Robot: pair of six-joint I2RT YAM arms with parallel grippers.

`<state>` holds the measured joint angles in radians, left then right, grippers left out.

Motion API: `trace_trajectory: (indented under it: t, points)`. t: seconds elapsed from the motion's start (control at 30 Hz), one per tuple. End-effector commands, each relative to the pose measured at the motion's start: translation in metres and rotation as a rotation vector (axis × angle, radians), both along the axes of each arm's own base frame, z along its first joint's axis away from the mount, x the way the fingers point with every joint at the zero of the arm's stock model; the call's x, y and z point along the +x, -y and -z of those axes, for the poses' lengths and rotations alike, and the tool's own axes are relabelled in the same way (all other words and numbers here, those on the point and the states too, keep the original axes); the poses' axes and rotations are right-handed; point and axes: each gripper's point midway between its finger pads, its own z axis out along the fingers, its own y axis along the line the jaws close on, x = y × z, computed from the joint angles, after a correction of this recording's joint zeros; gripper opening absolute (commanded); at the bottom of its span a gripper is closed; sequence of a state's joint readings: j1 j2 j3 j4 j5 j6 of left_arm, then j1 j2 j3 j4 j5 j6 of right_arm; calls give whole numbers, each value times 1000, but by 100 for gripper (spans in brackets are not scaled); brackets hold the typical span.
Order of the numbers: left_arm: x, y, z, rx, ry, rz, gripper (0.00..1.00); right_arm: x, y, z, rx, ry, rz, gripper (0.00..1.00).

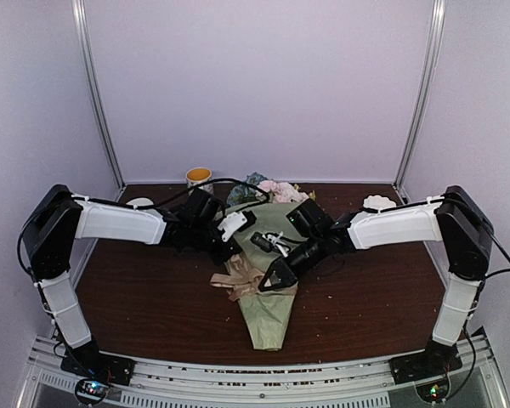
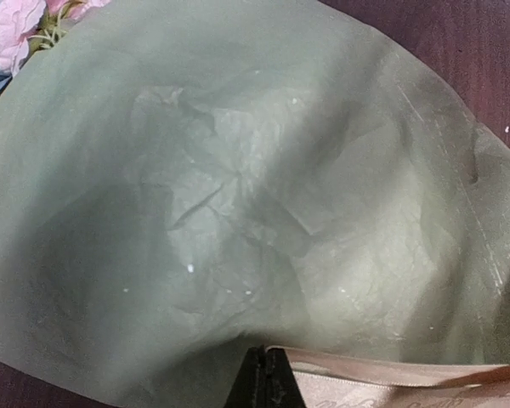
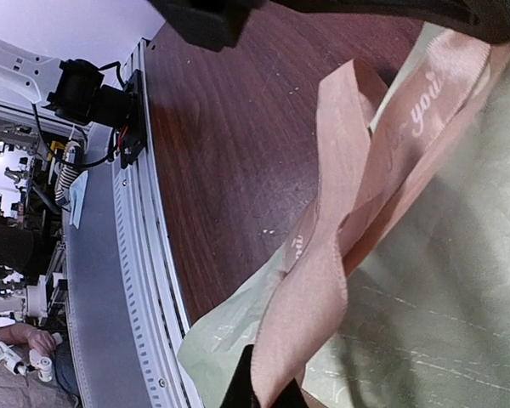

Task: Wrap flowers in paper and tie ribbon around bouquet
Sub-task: Cross the ribbon over the folded bouquet.

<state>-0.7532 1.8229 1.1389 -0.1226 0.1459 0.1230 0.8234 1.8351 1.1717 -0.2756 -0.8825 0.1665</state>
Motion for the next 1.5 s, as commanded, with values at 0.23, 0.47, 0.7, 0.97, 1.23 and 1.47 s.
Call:
trace_trajectory:
  t: [0.23,0.47,0.7,0.97,1.23,1.47]
  points:
    - [36,-8,-9,-6,74,-105,0,100,26,24,-135,-9,394,27]
    - [35,-9,-4,-23,53,-111,0,112,44,-18,-94,150,494,39]
    - [36,-6,-1,-38,34,-109,0,77,30,-43,-88,370,358,41]
    - [36,-7,9,-53,-19,-104,0,42,-9,-16,-165,471,194,46]
    - [37,-9,13,-57,-38,-105,0,49,-26,13,-256,511,177,55]
    - [37,-10,15,-64,-47,-108,0,45,-27,31,-310,541,119,48]
